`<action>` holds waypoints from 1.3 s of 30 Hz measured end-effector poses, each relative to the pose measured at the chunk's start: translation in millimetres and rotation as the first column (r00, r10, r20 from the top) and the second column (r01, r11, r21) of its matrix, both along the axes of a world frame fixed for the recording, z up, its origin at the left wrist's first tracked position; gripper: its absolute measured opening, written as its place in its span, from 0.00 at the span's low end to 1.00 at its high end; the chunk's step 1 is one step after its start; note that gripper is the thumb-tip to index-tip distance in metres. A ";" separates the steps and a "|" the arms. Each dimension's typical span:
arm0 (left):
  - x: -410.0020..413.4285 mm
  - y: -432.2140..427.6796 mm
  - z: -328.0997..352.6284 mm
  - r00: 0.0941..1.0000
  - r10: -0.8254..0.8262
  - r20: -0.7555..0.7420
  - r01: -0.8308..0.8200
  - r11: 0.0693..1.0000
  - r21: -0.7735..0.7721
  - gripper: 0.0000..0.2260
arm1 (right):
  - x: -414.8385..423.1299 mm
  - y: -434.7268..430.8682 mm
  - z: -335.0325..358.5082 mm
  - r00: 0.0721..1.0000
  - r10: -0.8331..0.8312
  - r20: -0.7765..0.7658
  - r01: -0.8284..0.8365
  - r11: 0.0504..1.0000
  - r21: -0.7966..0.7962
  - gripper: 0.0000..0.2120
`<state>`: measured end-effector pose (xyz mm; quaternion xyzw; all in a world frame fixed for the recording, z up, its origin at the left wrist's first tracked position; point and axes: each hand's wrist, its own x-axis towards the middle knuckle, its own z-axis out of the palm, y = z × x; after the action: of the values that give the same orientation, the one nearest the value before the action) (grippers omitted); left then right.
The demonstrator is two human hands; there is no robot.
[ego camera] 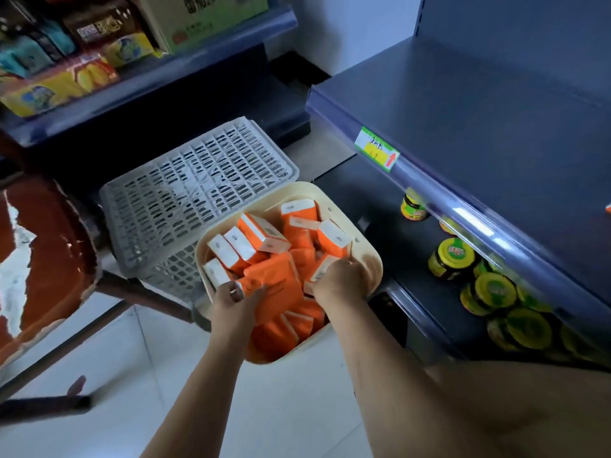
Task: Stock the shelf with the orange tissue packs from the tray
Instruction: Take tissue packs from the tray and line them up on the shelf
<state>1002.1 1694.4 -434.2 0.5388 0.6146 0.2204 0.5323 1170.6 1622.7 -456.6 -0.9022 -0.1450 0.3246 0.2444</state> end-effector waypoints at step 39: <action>87.8 -95.3 198.0 0.632 -0.496 0.595 0.362 0.868 0.340 0.14 | 43.3 -214.6 241.1 0.889 -0.365 -0.276 0.339 0.120 0.933 0.12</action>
<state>1089.9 1599.1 -236.2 0.6026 0.2133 0.3209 0.6988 1213.9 1408.1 -215.4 -0.5608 -0.1002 0.0862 0.8173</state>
